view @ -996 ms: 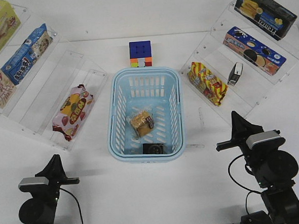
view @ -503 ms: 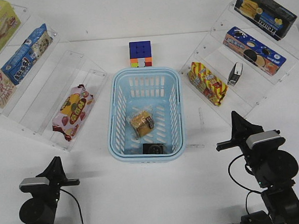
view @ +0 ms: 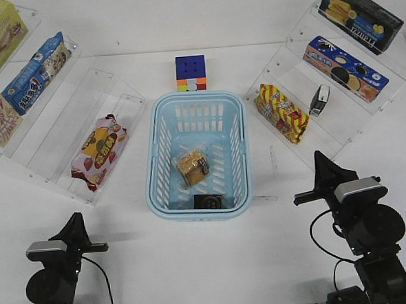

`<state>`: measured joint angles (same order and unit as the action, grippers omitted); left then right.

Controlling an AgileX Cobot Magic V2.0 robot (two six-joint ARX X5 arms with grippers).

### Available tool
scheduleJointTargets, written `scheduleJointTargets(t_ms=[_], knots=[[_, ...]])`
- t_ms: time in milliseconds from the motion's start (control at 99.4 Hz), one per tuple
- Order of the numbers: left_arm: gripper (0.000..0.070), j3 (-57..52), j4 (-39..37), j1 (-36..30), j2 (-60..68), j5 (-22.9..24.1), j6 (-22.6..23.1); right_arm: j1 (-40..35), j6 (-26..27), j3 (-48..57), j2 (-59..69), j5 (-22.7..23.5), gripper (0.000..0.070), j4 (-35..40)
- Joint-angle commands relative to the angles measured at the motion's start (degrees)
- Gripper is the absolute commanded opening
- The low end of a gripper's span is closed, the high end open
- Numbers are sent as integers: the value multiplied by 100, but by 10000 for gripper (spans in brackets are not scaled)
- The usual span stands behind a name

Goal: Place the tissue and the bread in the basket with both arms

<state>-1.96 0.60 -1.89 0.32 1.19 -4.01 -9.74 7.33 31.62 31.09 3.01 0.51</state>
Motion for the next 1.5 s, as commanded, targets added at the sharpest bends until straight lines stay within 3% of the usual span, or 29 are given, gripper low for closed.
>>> scheduleJointTargets(t_ms=[0, 70, 191, 302, 402, 614, 775, 966, 1489], knots=[[1, 116, -66, 4, -4, -13, 31, -15, 37, 59, 7, -4, 0, -96], [1, 116, -66, 7, -4, -13, 31, -11, -101, 31, -7, -46, 0, -68], [1, 116, -66, 4, -4, -13, 31, 83, -1003, -201, -216, -304, 0, -111], [1, 116, -66, 7, -4, -13, 31, 203, -1659, -927, -717, -254, 0, -472], [1, 116, -66, 7, -4, -13, 31, 385, -1832, -1720, -1279, -289, 0, -745], [0, 116, -66, 4, -4, -13, 31, 691, -1764, -2900, -2625, -304, 0, -236], [1, 116, -68, 7, -4, -13, 31, 789, -1429, -3091, -3104, -374, 0, 682], [1, 116, -66, 4, -4, -13, 31, 796, -1032, -3091, -3102, -367, 0, 684], [1, 116, -66, 4, -4, -13, 31, 793, -1032, -3088, -3104, -345, 0, 507]])
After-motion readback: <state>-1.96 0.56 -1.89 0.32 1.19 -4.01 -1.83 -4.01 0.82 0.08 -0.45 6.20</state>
